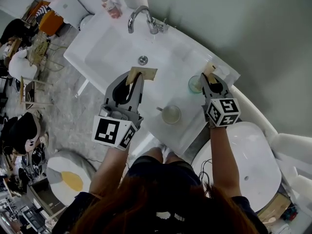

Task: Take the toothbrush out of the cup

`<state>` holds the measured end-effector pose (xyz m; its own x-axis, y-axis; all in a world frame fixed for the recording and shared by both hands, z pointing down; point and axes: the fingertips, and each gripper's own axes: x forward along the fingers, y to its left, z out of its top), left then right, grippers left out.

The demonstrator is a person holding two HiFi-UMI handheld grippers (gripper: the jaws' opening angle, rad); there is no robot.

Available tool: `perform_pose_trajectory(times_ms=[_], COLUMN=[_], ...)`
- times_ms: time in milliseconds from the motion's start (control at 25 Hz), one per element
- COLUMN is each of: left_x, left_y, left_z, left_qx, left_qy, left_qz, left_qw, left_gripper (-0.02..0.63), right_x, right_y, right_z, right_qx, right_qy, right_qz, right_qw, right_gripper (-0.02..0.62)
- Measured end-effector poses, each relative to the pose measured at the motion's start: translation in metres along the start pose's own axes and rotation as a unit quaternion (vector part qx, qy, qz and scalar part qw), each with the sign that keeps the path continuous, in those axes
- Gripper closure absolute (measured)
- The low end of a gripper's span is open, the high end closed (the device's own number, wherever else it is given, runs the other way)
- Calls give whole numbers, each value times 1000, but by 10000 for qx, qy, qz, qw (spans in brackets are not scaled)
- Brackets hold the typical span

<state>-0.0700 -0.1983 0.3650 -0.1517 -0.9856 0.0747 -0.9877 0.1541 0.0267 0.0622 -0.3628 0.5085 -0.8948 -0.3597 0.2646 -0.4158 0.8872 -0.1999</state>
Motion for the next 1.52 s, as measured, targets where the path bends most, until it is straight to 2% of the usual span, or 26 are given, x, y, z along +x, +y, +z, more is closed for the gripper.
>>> perform_pose_trajectory(times_ms=[200,600,1040,1520], left_x=[-5,-27,-44,-56], left_y=[-4,-18,-13,-20], left_z=[14,45,51,54], left_qx=[19,217,275,301], left_qy=[-179,-395,-416,-427], left_qz=[-61,-143,-59,-103], left_qw=[9998,9989,9987,9986], left_gripper=[537,537,537,537], right_x=[-30,-107,-149,-166], right_y=[13,57,77,82], right_z=[43,117,138,148], right_qx=[-53,-668,-1230,-1380], right_qy=[-435,-1150,-1466,-1680], right_qz=[109,85,-313,-531], right_qw=[9990,9911,9810,9746], right_gripper=[517,523,523,522])
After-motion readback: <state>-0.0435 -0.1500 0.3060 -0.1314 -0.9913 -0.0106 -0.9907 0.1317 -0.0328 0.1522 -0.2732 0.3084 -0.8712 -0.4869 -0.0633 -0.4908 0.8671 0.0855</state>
